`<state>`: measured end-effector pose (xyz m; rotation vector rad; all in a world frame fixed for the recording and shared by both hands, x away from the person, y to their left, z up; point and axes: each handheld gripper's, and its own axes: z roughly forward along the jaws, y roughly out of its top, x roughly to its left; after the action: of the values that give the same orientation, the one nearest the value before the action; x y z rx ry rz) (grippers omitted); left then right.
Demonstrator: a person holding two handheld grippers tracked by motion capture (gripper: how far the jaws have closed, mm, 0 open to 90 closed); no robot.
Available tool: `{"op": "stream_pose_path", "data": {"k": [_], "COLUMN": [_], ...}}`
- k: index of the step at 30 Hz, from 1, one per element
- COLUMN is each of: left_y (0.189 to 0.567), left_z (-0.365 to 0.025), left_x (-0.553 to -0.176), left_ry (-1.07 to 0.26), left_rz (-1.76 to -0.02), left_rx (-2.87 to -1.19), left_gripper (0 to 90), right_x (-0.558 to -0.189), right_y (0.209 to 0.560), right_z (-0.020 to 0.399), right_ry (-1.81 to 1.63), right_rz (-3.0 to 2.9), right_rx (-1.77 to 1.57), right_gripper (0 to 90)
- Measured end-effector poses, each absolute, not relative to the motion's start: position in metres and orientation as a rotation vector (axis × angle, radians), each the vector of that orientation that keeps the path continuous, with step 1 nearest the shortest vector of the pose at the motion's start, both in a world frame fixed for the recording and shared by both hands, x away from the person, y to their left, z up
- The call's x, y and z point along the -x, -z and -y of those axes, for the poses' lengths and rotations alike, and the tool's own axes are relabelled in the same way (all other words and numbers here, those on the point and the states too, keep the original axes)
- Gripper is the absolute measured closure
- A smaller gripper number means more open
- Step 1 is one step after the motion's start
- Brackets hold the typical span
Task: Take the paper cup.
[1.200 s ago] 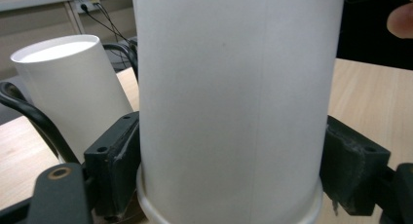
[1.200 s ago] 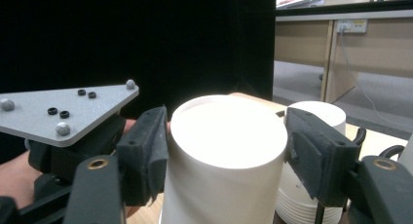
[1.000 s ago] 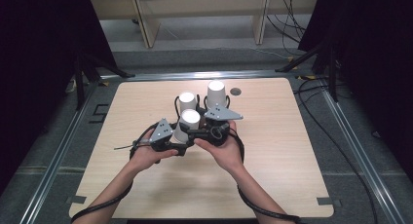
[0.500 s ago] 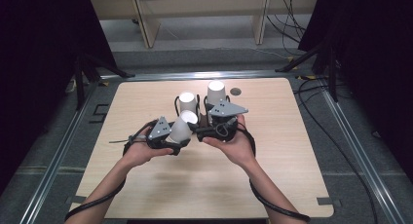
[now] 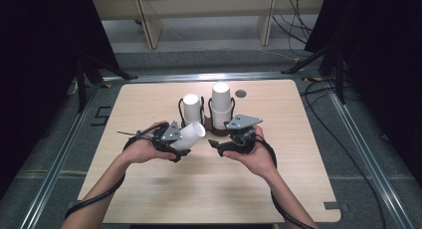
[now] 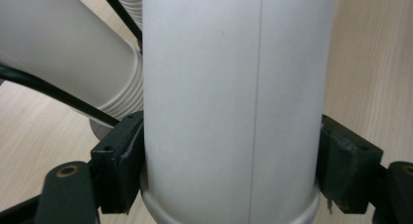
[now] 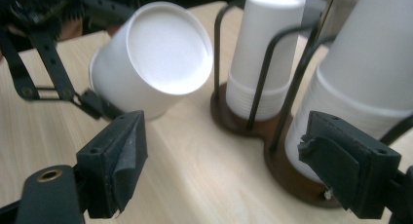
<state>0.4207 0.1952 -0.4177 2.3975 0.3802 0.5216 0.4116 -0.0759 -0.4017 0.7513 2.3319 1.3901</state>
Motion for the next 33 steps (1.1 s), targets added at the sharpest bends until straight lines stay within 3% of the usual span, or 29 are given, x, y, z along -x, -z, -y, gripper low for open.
{"op": "stream_pose_path", "data": {"k": [11, 33], "left_y": [0.424, 0.424], "left_z": [-0.176, -0.156], "left_x": [-0.422, -0.422], "left_ry": [-0.565, -0.569], "left_rz": [-0.147, 0.051], "left_rx": [-2.69, -2.757], "left_gripper": [22.2, 22.6], "right_x": [-0.405, -0.415], "right_y": [0.431, 0.43], "right_z": [0.074, 0.051], "right_ry": [-1.331, -1.36], "right_rz": [-2.448, -2.508], "right_rx": [-0.745, -0.631], "right_gripper": [18.2, 18.6]}}
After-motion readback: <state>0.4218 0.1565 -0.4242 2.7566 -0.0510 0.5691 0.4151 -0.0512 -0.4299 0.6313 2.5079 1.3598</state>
